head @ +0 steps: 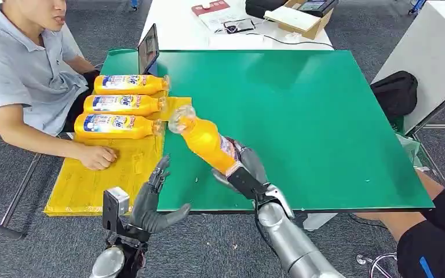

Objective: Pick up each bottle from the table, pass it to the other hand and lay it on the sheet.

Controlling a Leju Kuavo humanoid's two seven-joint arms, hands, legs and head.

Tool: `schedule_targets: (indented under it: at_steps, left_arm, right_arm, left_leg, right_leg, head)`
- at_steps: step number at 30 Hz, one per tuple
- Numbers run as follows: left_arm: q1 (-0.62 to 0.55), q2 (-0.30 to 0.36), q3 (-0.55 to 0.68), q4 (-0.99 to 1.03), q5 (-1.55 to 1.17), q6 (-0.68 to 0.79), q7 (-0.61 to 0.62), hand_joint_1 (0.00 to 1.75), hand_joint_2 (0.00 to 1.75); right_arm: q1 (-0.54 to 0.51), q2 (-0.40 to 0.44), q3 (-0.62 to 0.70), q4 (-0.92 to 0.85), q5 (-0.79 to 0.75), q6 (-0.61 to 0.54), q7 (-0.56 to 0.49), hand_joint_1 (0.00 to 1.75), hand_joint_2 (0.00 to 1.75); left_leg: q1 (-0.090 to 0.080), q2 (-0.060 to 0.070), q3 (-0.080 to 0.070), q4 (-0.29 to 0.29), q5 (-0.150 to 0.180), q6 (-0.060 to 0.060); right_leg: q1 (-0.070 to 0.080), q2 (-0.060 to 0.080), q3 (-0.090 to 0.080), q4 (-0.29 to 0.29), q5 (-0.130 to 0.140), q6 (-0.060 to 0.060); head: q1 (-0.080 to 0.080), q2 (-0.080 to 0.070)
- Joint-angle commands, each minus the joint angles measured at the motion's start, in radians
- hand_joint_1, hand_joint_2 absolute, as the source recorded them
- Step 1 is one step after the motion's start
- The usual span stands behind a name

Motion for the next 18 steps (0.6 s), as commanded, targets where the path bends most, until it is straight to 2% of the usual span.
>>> schedule_targets:
  at_steps: [1, 5, 12, 18]
  left_arm:
    - [-0.031, 0.016, -0.037, 0.0, 0.005, -0.018, -0.014, 0.0, 1.75]
    - [-0.055, -0.016, -0.02, 0.004, 0.041, 0.01, -0.005, 0.0, 1.75]
    - [-0.054, -0.019, -0.014, 0.006, 0.048, 0.017, -0.004, 0.0, 1.75]
    - [-0.083, -0.032, -0.025, 0.01, 0.135, 0.041, 0.04, 0.0, 1.75]
  right_arm:
    - [0.008, 0.001, 0.18, 0.054, 0.126, -0.004, -0.014, 1.75, 1.75]
    - [0.033, 0.028, 0.261, 0.08, 0.176, -0.031, -0.035, 1.75, 1.75]
    - [0.03, 0.027, 0.264, 0.081, 0.176, -0.028, -0.035, 1.75, 1.75]
    - [0.046, 0.062, 0.345, 0.096, 0.174, -0.056, -0.045, 1.75, 1.75]
  left_leg:
    - [0.001, 0.001, 0.003, 0.0, -0.001, -0.001]
    - [0.002, 0.0, 0.005, 0.0, -0.002, -0.001]
    - [0.001, -0.002, 0.004, 0.0, -0.001, -0.001]
    - [0.001, -0.001, 0.002, 0.0, -0.001, -0.001]
  right_leg:
    - [0.001, 0.001, 0.003, 0.0, -0.001, -0.002]
    - [0.001, 0.0, 0.005, -0.001, -0.002, -0.002]
    - [0.001, -0.001, 0.004, 0.0, -0.002, -0.002]
    - [0.001, -0.001, 0.002, 0.0, -0.001, -0.002]
  head:
    - [0.0, 0.0]
    - [0.0, 0.0]
    - [0.0, 0.0]
    - [0.0, 0.0]
